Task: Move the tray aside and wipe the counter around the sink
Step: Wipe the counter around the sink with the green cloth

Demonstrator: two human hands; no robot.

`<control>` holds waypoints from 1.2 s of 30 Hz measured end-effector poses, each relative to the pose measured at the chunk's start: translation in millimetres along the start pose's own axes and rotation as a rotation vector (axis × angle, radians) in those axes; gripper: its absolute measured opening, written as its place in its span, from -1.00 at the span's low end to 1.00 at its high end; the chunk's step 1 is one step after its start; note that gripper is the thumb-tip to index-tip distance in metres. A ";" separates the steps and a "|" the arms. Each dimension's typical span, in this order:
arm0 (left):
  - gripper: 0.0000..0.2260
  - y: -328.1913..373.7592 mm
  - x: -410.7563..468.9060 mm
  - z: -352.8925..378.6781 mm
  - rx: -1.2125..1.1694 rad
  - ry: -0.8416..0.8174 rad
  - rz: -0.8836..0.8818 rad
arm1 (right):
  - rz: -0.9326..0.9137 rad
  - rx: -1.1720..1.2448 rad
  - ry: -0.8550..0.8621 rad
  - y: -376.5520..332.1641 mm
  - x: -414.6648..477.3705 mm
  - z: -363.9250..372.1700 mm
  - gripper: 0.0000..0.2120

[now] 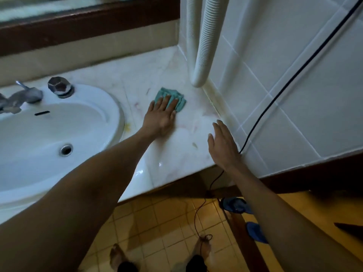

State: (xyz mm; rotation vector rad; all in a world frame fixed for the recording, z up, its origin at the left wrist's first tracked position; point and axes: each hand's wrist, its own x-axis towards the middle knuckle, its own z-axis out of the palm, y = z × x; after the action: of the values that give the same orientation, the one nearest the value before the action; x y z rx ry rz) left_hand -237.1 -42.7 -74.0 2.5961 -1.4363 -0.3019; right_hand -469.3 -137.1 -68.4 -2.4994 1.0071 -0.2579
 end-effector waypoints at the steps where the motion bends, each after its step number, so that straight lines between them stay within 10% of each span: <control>1: -0.52 -0.1 -18.7 4.2 -0.027 0.041 -0.079 | -0.019 -0.016 -0.027 -1.4 4.4 2.5 -0.53; 26: -0.44 -25.4 -181.5 12.8 -0.059 0.047 -0.189 | -0.008 -0.075 0.013 -23.2 24.7 33.7 -0.44; 36: -0.44 -22.1 -72.8 9.0 -0.119 0.137 -0.394 | -0.030 -0.102 0.073 -19.6 22.8 38.2 -0.42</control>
State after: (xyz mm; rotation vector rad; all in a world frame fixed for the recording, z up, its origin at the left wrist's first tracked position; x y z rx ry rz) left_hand -259.1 30.3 -80.7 2.7226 -0.8311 -0.2402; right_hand -428.4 -128.1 -93.2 -2.6158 1.0360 -0.3171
